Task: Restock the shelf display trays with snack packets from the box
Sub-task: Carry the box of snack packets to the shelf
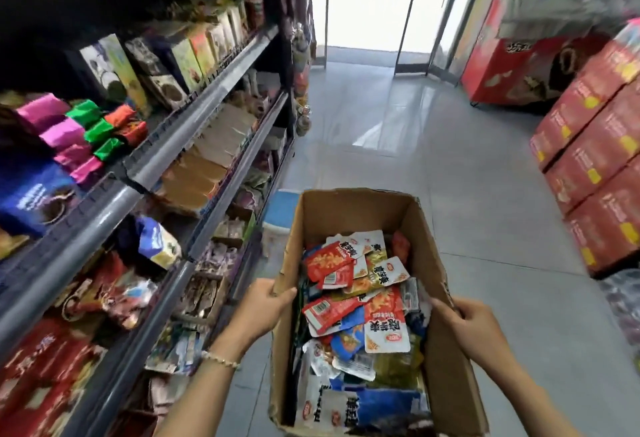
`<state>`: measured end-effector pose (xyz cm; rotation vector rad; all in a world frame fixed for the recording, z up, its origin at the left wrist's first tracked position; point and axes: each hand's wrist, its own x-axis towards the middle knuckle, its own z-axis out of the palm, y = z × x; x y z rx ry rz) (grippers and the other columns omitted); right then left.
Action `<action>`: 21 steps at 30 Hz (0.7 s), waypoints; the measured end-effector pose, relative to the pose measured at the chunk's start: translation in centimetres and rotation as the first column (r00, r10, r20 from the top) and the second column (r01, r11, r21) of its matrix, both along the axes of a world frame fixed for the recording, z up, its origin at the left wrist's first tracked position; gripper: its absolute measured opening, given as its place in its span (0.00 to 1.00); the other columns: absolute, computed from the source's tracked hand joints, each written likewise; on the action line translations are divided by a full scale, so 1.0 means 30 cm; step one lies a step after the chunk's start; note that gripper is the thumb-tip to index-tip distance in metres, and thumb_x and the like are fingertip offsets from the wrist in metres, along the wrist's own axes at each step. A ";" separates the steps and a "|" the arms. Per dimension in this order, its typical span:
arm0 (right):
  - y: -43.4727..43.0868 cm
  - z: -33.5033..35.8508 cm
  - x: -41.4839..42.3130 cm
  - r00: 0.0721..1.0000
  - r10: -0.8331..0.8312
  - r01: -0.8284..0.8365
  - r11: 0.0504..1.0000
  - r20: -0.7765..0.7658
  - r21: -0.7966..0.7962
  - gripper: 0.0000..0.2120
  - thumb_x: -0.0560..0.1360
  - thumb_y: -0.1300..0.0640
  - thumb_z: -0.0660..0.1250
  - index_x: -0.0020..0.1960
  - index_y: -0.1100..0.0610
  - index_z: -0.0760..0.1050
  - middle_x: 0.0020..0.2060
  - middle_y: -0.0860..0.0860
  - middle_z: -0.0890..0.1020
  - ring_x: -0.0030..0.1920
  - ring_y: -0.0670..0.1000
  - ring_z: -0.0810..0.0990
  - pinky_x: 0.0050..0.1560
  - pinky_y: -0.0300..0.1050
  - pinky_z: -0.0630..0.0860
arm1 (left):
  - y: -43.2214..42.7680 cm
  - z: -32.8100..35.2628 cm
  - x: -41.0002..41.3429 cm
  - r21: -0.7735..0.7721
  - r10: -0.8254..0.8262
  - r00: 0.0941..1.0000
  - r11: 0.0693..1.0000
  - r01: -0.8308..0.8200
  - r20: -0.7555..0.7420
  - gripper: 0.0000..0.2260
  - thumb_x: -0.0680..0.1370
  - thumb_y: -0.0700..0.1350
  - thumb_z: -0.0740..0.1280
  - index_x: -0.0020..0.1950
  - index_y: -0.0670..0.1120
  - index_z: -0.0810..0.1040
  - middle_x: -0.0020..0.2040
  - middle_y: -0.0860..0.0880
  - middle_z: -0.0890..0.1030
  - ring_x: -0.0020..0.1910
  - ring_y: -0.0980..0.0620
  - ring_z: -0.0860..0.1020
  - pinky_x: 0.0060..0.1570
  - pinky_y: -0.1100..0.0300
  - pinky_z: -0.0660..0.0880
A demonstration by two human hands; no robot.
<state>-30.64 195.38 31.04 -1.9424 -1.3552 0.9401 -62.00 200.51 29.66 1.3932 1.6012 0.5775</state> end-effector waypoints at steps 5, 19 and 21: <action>0.531 -0.066 0.101 0.998 0.059 -0.059 0.998 0.036 -0.025 0.25 0.77 0.58 0.67 0.24 0.52 0.61 0.16 0.45 0.65 0.20 0.43 0.65 0.29 0.43 0.56 | 0.454 -0.123 0.085 -0.065 0.081 0.997 0.995 -0.080 0.006 0.20 0.77 0.43 0.68 0.28 0.49 0.63 0.23 0.55 0.65 0.24 0.56 0.63 0.28 0.59 0.58; 1.917 -0.344 -0.158 0.970 0.237 -0.244 0.953 -0.061 -0.177 0.22 0.78 0.54 0.66 0.26 0.54 0.68 0.21 0.46 0.70 0.23 0.42 0.65 0.29 0.43 0.60 | 1.618 -0.349 -0.167 -0.126 0.297 0.939 0.939 -0.320 -0.171 0.21 0.77 0.44 0.69 0.27 0.49 0.62 0.24 0.52 0.63 0.26 0.54 0.62 0.29 0.57 0.54; 2.085 -0.433 -0.227 0.976 0.211 -0.217 0.956 -0.051 -0.195 0.22 0.78 0.54 0.66 0.26 0.54 0.68 0.20 0.45 0.69 0.23 0.42 0.65 0.27 0.40 0.59 | 1.807 -0.431 -0.218 -0.142 0.264 0.944 0.945 -0.294 -0.196 0.21 0.77 0.45 0.68 0.28 0.49 0.63 0.25 0.51 0.64 0.26 0.54 0.62 0.29 0.57 0.54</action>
